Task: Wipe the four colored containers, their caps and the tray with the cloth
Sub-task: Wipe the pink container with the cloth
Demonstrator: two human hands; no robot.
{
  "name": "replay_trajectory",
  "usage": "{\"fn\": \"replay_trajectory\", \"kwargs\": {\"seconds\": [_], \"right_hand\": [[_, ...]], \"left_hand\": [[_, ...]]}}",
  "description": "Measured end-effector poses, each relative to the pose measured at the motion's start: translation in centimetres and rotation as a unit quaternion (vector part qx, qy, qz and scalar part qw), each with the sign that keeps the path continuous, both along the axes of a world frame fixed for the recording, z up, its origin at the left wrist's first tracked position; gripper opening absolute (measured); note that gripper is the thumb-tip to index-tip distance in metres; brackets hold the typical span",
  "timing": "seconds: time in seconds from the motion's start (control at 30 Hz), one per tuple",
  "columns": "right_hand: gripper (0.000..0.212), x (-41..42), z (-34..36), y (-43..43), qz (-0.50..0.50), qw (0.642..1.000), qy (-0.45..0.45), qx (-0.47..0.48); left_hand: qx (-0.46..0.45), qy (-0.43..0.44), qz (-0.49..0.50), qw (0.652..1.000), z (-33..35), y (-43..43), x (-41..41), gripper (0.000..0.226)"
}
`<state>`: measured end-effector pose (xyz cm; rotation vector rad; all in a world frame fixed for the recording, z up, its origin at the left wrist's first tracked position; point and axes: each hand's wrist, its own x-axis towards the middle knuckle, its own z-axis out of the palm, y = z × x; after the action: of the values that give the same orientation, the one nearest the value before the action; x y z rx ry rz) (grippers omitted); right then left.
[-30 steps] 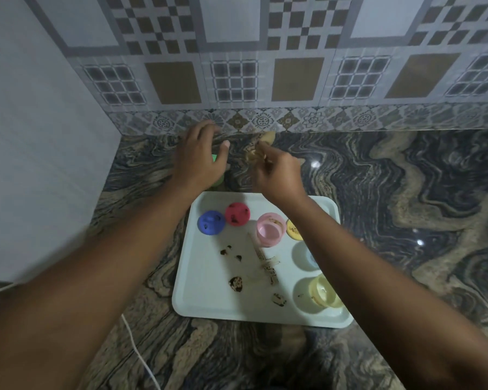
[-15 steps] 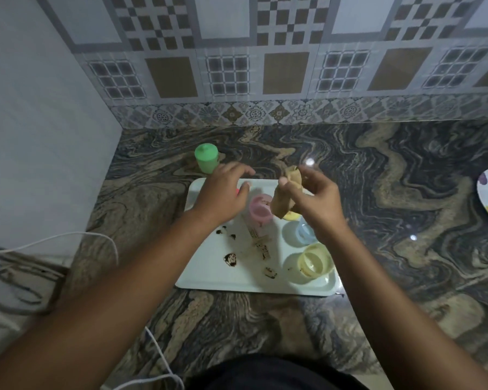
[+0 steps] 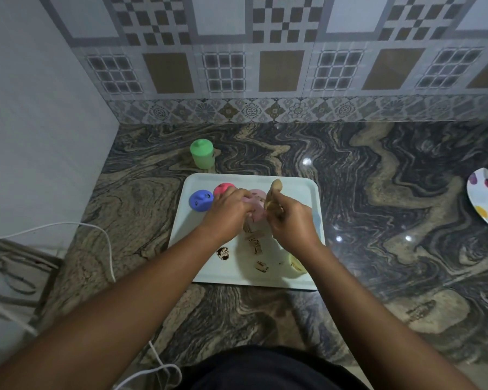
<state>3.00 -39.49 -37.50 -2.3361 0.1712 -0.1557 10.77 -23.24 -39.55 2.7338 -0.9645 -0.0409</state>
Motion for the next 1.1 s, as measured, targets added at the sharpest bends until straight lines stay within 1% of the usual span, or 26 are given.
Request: {"fn": "replay_trajectory", "kwargs": {"seconds": [0.1, 0.13, 0.23, 0.27, 0.37, 0.47, 0.53, 0.6, 0.63, 0.7, 0.73, 0.77, 0.8, 0.9, 1.03, 1.1], "right_hand": [[0.016, 0.0, 0.1, -0.2, -0.004, 0.999, -0.005, 0.036], [0.022, -0.1, 0.4, -0.4, -0.015, 0.999, -0.007, 0.051], [0.06, -0.2, 1.8, -1.0, -0.054, 0.991, -0.009, 0.122], [0.063, -0.3, 2.4, -1.2, -0.058, 0.985, -0.013, 0.159], [0.055, -0.2, 4.6, -1.3, -0.042, 0.969, -0.057, 0.237], [0.046, -0.4, 6.8, -0.7, -0.014, 0.951, -0.086, 0.297], [0.048, -1.0, 8.1, 0.2, 0.016, 0.938, -0.102, 0.332], [0.055, -1.5, 9.1, 1.0, 0.053, 0.92, -0.125, 0.367], [0.062, -1.8, 9.7, 1.5, 0.063, 0.915, -0.133, 0.375], [0.091, -2.2, 10.7, 2.3, 0.062, 0.916, -0.147, 0.369], [0.102, -2.1, 10.8, 2.7, 0.059, 0.919, -0.163, 0.353], [0.106, -2.0, 10.8, 3.0, 0.052, 0.922, -0.184, 0.337], [0.106, -1.7, 10.8, 3.2, 0.041, 0.922, -0.203, 0.326], [0.094, -1.2, 11.1, 3.6, 0.014, 0.91, -0.263, 0.321], [0.084, -1.0, 11.0, 3.8, 0.005, 0.9, -0.262, 0.349], [0.084, -1.1, 10.7, 4.3, -0.01, 0.903, -0.268, 0.334]], "left_hand": [[-0.015, 0.019, 0.006, 1.0, 0.2, 0.5, 0.6, 0.024], [-0.031, 0.039, 0.012, 0.999, 0.7, 0.7, 0.9, 0.022], [-0.098, 0.131, 0.058, 0.985, 4.0, 1.4, 1.8, 0.02], [-0.111, 0.153, 0.073, 0.979, 5.6, 1.7, 1.9, 0.02], [-0.149, 0.178, 0.065, 0.97, 11.2, 2.6, 1.8, 0.02], [-0.206, 0.19, 0.059, 0.958, 15.7, 3.5, 1.5, 0.021], [-0.246, 0.192, 0.066, 0.948, 17.8, 4.0, 1.2, 0.021], [-0.275, 0.178, 0.068, 0.942, 19.6, 4.4, 0.8, 0.02], [-0.288, 0.173, 0.073, 0.939, 20.3, 4.6, 0.6, 0.018], [-0.315, 0.164, 0.082, 0.931, 21.4, 4.9, 0.2, 0.015], [-0.325, 0.156, 0.083, 0.929, 21.9, 5.0, 0.0, 0.016], [-0.332, 0.152, 0.083, 0.927, 22.4, 5.1, -0.2, 0.019], [-0.334, 0.152, 0.08, 0.927, 22.9, 5.2, -0.3, 0.02], [-0.329, 0.169, 0.066, 0.927, 23.9, 5.8, -0.3, 0.021], [-0.334, 0.173, 0.056, 0.925, 24.3, 5.5, -0.3, 0.016], [-0.338, 0.177, 0.052, 0.923, 24.3, 4.9, -0.3, 0.013]]}}
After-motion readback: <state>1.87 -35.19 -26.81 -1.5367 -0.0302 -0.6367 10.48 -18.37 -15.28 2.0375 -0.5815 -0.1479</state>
